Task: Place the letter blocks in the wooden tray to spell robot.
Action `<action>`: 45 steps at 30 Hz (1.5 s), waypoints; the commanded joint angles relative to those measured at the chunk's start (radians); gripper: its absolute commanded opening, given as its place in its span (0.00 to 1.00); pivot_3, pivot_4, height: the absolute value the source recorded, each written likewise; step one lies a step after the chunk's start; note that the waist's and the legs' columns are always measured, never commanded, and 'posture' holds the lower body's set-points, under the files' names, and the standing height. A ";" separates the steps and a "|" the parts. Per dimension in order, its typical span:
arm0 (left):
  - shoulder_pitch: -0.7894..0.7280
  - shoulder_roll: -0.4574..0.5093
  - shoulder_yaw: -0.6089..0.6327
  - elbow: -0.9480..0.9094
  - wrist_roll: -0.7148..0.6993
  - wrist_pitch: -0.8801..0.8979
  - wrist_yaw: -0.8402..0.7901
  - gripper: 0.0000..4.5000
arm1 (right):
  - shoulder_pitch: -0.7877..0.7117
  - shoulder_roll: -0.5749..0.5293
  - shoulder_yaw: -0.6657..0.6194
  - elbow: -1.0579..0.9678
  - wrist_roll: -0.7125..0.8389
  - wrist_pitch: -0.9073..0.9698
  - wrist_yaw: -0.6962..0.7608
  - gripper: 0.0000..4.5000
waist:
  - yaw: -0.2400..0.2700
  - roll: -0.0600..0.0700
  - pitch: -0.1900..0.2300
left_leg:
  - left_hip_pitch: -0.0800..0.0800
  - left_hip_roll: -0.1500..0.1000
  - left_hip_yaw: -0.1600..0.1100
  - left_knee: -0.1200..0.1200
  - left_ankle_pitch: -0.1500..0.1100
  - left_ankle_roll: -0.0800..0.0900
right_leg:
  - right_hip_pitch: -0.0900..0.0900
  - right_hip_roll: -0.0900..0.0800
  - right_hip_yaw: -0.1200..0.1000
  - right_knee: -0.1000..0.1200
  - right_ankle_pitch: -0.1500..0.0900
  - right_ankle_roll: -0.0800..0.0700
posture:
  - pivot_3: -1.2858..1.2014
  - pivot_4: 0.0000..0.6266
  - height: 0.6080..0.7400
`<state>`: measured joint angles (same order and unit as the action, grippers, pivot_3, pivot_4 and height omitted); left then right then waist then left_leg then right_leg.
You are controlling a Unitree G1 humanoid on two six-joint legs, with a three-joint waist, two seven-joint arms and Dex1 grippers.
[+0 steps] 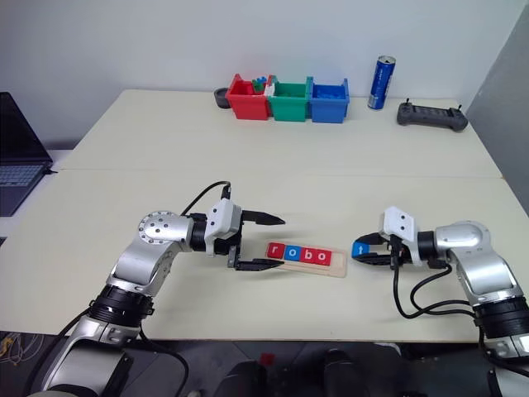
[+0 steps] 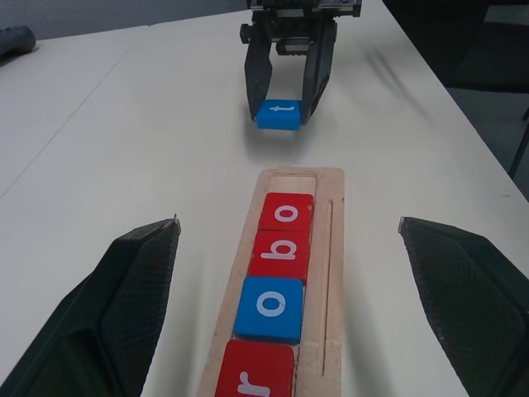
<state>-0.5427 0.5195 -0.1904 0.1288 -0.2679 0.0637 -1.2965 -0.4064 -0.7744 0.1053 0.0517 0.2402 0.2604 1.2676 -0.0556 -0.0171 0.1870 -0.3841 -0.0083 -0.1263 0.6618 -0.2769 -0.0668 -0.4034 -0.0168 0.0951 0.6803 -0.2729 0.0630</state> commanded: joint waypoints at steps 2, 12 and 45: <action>0.009 0.000 0.009 -0.039 -0.015 0.004 0.009 1.00 | -0.007 0.016 0.022 -0.038 -0.010 0.005 -0.020 0.32 | 0.000 0.000 0.000 | 0.000 0.000 0.000 0.000 0.000 0.000 | 0.000 0.000 0.000 0.000 0.000 0.000 | 0.52 0.24 1.00; 0.008 0.003 0.011 -0.045 -0.015 0.011 0.015 1.00 | -0.054 0.069 0.089 0.000 -0.050 -0.002 -0.043 0.32 | -0.002 0.000 0.000 | 0.000 0.000 0.000 0.000 0.000 0.000 | 0.000 0.000 0.000 0.000 0.000 0.000 | 0.52 0.24 1.00; -0.006 -0.007 0.002 -0.021 -0.010 -0.004 0.012 1.00 | 0.027 -0.063 -0.030 -0.086 0.029 0.062 -0.003 0.65 | 0.001 0.000 0.000 | 0.000 0.000 0.000 0.000 0.000 0.000 | 0.000 0.000 -0.001 0.000 0.000 0.000 | 0.52 0.24 1.00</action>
<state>-0.5319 0.5192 -0.1905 0.1244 -0.2688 0.0764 -1.2796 -0.3795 -0.8253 0.0973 -0.0006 0.2586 0.3530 1.2530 -0.0549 -0.0171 0.1870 -0.3845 -0.0083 -0.1265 0.6616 -0.2770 -0.0668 -0.4038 -0.0169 0.0943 0.6802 -0.2729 0.0630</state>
